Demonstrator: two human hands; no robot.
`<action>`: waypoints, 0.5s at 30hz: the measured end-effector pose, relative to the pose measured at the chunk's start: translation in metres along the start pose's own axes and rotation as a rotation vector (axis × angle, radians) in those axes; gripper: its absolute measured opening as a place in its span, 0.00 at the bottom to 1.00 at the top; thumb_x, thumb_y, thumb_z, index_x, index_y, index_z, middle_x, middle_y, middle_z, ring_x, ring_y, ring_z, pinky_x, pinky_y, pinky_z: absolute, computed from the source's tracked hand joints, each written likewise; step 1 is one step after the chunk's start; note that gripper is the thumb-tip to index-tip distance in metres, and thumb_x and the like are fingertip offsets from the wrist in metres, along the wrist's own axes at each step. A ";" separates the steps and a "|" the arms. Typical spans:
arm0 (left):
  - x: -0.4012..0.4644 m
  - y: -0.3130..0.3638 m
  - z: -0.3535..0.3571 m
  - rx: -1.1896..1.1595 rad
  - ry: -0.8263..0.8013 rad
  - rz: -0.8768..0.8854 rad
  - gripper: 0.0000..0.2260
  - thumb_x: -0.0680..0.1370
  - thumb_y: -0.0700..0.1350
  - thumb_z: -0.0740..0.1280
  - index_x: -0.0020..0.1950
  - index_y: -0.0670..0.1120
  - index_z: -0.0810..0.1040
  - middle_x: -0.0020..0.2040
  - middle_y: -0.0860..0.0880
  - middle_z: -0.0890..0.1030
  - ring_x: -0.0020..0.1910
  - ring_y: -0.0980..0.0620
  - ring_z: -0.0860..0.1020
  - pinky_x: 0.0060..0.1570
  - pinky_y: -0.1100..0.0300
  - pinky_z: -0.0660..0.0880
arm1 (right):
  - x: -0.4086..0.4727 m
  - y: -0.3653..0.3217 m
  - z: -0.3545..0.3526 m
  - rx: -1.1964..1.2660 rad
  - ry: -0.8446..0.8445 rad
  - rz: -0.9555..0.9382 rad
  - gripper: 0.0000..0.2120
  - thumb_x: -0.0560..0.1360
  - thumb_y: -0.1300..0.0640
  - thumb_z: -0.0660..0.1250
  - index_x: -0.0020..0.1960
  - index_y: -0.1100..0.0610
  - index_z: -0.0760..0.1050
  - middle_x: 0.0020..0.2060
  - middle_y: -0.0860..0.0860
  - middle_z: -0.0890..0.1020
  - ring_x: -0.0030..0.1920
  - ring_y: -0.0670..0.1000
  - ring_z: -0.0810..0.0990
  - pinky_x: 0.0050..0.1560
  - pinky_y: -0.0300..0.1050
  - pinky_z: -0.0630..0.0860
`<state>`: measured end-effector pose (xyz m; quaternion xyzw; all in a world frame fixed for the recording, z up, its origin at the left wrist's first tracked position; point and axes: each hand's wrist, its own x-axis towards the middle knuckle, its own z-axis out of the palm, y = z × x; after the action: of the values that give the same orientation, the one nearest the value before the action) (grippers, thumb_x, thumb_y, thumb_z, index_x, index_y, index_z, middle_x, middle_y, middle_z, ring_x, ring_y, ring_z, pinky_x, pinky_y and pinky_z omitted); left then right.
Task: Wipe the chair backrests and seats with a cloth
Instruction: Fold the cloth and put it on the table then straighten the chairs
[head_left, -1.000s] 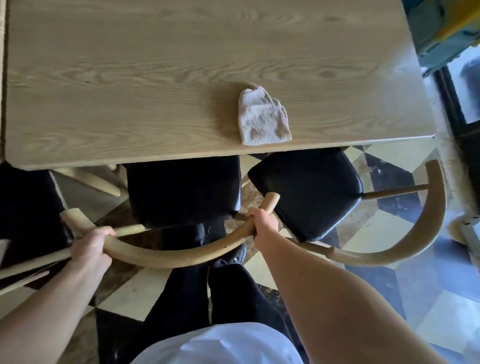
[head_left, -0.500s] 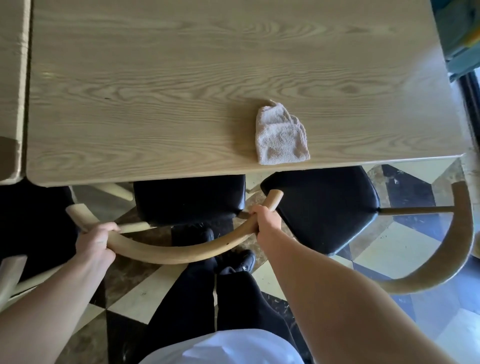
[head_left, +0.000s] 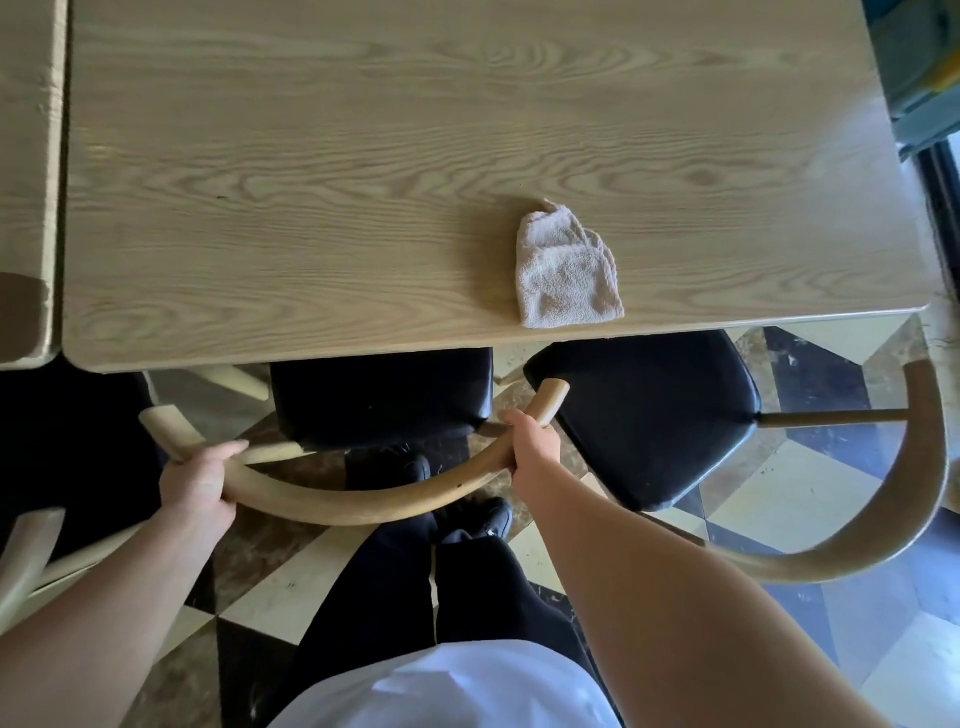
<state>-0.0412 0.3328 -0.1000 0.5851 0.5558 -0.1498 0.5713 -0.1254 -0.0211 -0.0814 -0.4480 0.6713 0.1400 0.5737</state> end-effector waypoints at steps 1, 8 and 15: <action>-0.002 -0.001 0.000 0.006 0.010 0.002 0.31 0.69 0.40 0.79 0.71 0.48 0.75 0.65 0.46 0.80 0.60 0.43 0.79 0.63 0.42 0.76 | -0.001 0.001 0.000 0.005 -0.004 -0.005 0.15 0.75 0.55 0.72 0.59 0.57 0.75 0.44 0.55 0.80 0.42 0.53 0.80 0.41 0.47 0.77; -0.009 -0.002 0.000 0.085 0.043 0.033 0.34 0.71 0.42 0.78 0.75 0.44 0.70 0.70 0.42 0.76 0.65 0.40 0.77 0.63 0.39 0.76 | -0.007 -0.005 -0.003 -0.080 -0.021 0.001 0.14 0.76 0.54 0.71 0.60 0.58 0.75 0.45 0.55 0.81 0.41 0.53 0.81 0.38 0.45 0.77; -0.047 -0.032 0.011 0.062 0.062 0.044 0.35 0.73 0.40 0.77 0.76 0.45 0.66 0.71 0.43 0.73 0.64 0.44 0.75 0.61 0.50 0.77 | -0.010 0.002 -0.021 -0.027 -0.138 -0.002 0.16 0.75 0.52 0.75 0.58 0.58 0.78 0.51 0.56 0.84 0.50 0.54 0.85 0.58 0.51 0.83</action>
<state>-0.0784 0.2928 -0.0816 0.6190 0.5551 -0.1363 0.5386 -0.1416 -0.0304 -0.0669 -0.4457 0.6275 0.1790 0.6128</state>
